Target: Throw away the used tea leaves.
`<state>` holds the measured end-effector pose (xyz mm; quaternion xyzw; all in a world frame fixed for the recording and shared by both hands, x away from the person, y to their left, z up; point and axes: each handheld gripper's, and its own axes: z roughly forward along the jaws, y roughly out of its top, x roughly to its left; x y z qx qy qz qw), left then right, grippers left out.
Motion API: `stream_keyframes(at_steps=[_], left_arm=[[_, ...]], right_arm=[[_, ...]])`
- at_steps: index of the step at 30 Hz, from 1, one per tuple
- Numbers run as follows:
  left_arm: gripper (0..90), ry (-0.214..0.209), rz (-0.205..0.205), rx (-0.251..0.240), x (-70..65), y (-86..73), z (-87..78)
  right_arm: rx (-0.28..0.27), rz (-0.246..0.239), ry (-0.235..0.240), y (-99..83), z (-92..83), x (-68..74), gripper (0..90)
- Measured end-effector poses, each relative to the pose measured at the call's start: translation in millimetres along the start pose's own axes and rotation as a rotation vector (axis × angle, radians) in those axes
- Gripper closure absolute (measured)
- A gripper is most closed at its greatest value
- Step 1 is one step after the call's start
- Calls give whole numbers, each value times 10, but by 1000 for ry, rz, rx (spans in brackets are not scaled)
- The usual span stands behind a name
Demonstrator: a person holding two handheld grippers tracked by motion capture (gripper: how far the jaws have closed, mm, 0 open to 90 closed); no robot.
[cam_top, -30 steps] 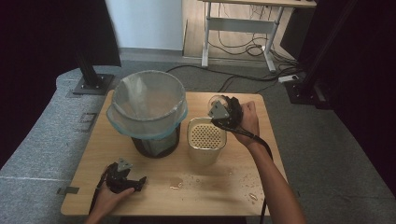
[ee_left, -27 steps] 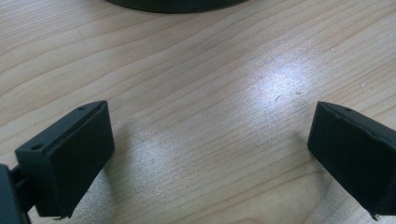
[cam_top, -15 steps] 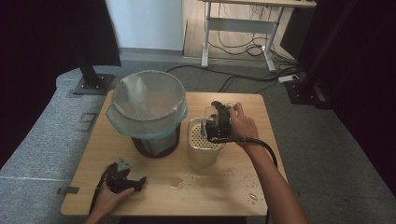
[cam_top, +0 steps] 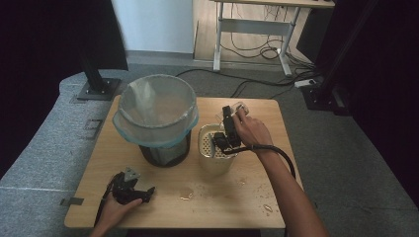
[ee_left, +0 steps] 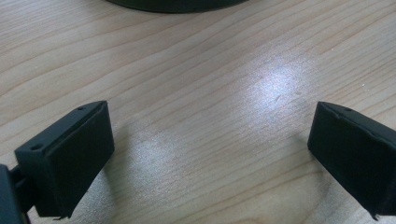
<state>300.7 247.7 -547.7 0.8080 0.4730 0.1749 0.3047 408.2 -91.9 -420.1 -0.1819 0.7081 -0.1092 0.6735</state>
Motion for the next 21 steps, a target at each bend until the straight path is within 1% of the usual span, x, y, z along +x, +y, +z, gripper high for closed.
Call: stream_keyframes(at_steps=[1,2,3,4,5,6,7,8,9,10,11,12,13,14,15,16,17,18,19,20,21], left_arm=[[2,0,0,0,0,0,0],[2,0,0,0,0,0,0],[2,0,0,0,0,0,0],[2,0,0,0,0,0,0],[2,0,0,0,0,0,0],[2,-1,0,1,0,0,0],[2,-1,1,2,1,1,-1],[1,-1,0,0,0,0,0],[1,-1,0,0,0,0,0],[1,-1,0,0,0,0,0],[1,0,1,0,0,0,0],[1,0,0,0,-1,0,0],[0,-1,1,1,-1,1,2],[0,-1,1,1,-1,1,2],[0,-2,1,2,0,1,1],[0,-1,1,1,-1,1,1],[0,-1,1,1,-1,1,1],[0,-2,1,1,-1,1,2],[0,-2,2,2,0,1,1],[0,-2,1,1,-1,1,2],[0,-1,2,2,-1,1,1]], right_arm=[[4,-65,-27,26,-2,5,414],[4,-65,-27,26,-2,5,414],[4,-99,-37,44,-6,26,414],[6,-148,-52,65,-13,48,415],[-12,-184,-83,90,-22,65,416],[-12,-184,-83,90,-22,65,416],[0,-199,-87,90,-30,36,416],[1,-185,-86,97,-31,16,416],[-1,-206,-91,105,-29,28,416],[-8,-269,-101,115,-33,40,416],[-3,-296,-118,112,-31,57,416],[4,-318,-123,107,-17,32,416],[1,-310,-115,126,-23,57,416],[1,-310,-115,126,-23,57,416],[-4,-316,-113,139,-30,95,416],[-11,-351,-121,151,-33,137,416],[-4,-364,-121,150,-32,133,416],[2,-347,-125,147,-28,124,415],[0,-315,-129,138,-19,120,415],[1,-313,-134,139,-21,134,415],[1,-322,-120,136,-17,126,415]])
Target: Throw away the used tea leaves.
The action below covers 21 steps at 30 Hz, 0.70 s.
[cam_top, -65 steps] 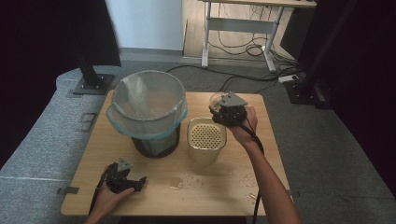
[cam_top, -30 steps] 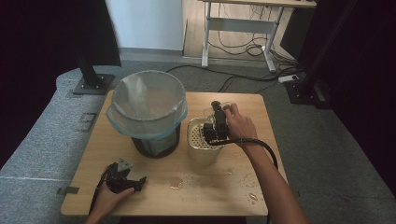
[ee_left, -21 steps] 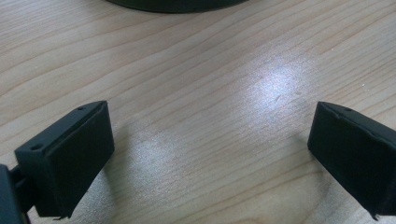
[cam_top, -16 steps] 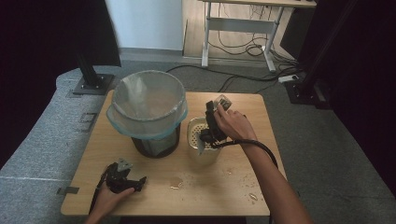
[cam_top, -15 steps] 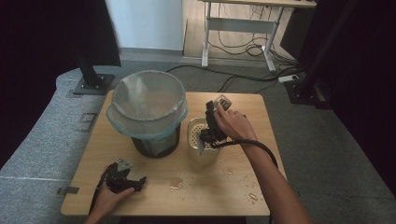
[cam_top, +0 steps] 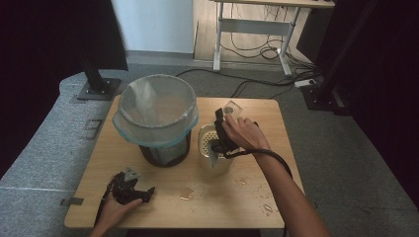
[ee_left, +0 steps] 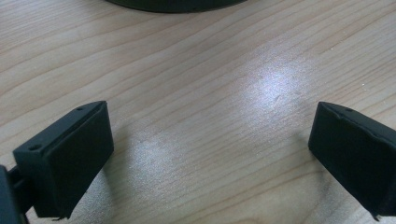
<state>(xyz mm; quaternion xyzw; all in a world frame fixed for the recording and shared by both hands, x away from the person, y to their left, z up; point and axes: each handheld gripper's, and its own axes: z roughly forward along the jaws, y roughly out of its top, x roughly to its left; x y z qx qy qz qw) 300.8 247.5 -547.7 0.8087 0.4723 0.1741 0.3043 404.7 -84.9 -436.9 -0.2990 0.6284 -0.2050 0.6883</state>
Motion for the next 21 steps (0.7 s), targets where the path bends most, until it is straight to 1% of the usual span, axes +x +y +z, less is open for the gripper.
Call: stream_keyframes(at_steps=[1,2,3,4,5,6,7,8,9,11,13,15,16,18,21], left_arm=[[0,0,0,0,0,0,0],[0,0,0,0,0,0,0],[0,0,0,0,0,0,0],[0,0,0,0,0,0,0],[0,0,0,0,0,0,0],[0,0,0,0,0,0,0],[0,0,0,0,0,0,0],[0,0,0,0,0,0,0],[0,0,0,-1,-1,0,0],[0,0,-2,-2,-1,0,1],[0,1,-1,-2,-1,-1,2],[0,1,-2,-3,-1,-1,2],[0,1,-2,-3,-1,-1,2],[0,1,-1,-2,-1,-1,2],[0,2,-1,-3,-1,-1,2]], right_arm=[[-2,-4,10,-12,9,-21,414],[9,79,31,-21,4,-19,414],[-1,159,53,-46,15,-56,412],[-6,256,91,-68,19,-92,410],[-24,369,128,-86,19,-126,410],[-36,456,152,-99,15,-145,410],[-55,566,181,-117,14,-170,408],[-75,710,235,-141,10,-195,405],[-87,806,260,-158,12,-199,404],[-126,1006,330,-205,20,-196,402],[-154,1182,383,-248,24,-177,402],[-184,1360,452,-306,26,-159,402],[-194,1411,469,-331,30,-153,403],[-211,1548,514,-389,37,-146,403],[-263,1749,573,-495,43,-131,406]])
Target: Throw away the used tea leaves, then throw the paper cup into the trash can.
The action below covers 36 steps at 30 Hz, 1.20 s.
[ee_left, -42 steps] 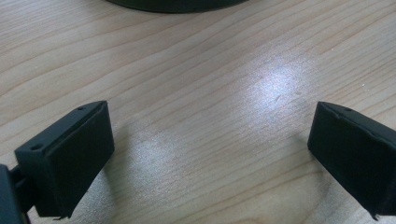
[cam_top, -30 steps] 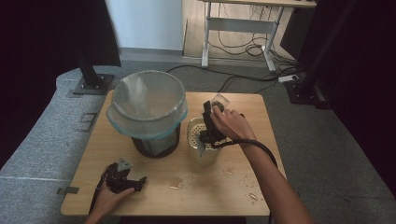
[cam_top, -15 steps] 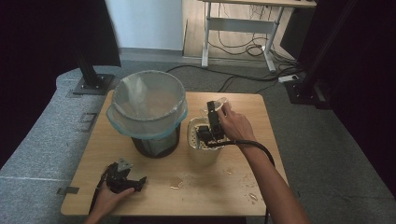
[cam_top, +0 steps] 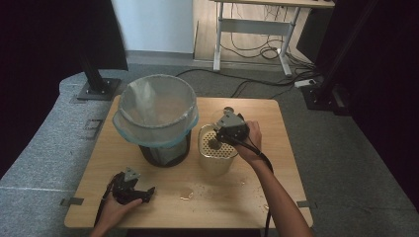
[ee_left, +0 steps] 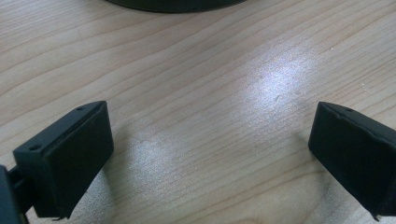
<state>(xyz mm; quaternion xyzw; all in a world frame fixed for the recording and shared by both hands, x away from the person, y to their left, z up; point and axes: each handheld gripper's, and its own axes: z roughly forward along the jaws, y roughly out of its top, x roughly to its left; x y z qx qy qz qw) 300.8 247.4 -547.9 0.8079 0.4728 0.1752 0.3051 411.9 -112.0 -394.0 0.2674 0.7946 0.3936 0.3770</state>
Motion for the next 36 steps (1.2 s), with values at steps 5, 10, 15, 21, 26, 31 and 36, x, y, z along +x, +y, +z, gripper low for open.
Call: stream_keyframes(at_steps=[5,10,15,21,26,31,36], left_arm=[[0,-1,1,1,1,0,0],[0,-2,2,2,1,0,-1],[0,-2,2,1,1,0,-1],[0,-1,3,2,2,0,-1],[0,-1,2,1,1,0,0],[0,-1,2,1,1,0,-1],[0,-1,2,2,0,0,-2]], right_arm=[[-41,201,103,1,-48,-111,409],[-65,306,153,2,-65,-151,410],[-67,333,156,-8,-68,-177,410],[-80,341,148,20,-97,-195,411],[-109,346,150,90,-148,-214,413],[-139,353,152,223,-189,-252,413],[-192,367,165,467,-253,-303,413]])
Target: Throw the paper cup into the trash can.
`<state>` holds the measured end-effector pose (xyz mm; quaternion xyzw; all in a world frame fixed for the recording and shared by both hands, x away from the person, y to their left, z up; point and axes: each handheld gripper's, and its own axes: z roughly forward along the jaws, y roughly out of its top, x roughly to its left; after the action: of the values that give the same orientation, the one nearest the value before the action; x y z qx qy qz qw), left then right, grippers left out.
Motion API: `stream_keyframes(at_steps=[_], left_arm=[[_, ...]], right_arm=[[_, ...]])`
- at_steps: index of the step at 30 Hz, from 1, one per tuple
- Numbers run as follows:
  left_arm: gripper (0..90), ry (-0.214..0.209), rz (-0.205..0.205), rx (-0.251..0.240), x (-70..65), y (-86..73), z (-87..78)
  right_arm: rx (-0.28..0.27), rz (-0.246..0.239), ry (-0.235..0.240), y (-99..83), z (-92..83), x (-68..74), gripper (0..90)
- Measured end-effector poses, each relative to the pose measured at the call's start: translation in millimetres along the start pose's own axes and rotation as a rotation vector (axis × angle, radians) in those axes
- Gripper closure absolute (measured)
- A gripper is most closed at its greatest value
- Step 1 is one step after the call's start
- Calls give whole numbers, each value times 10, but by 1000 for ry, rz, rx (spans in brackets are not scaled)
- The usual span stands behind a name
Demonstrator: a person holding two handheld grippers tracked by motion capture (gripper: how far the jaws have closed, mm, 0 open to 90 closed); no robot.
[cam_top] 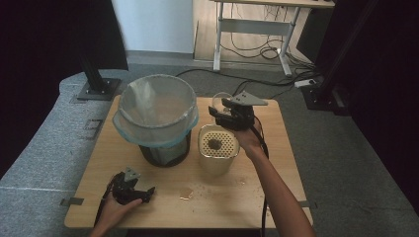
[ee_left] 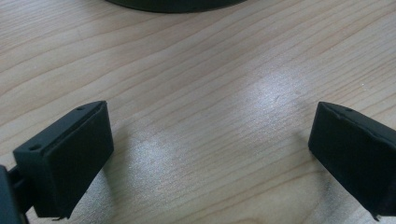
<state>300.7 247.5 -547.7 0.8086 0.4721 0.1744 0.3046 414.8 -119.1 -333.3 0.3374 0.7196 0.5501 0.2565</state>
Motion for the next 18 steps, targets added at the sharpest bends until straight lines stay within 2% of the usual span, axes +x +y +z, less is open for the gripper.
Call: stream_keyframes(at_steps=[6,7,8,11,16,18], left_arm=[[0,0,0,-1,1,0,1],[0,0,0,-1,1,0,1],[0,1,0,-1,1,0,2],[0,0,0,-1,1,1,1],[0,-1,-1,0,0,1,2],[0,-1,-1,0,-1,0,2]], right_arm=[[-46,-14,24,327,1,116,411],[-46,-14,24,327,1,116,411],[-62,-13,34,420,11,156,411],[-68,-14,46,523,49,218,410],[-59,-42,58,677,230,351,406],[-52,-25,73,747,348,395,403]])
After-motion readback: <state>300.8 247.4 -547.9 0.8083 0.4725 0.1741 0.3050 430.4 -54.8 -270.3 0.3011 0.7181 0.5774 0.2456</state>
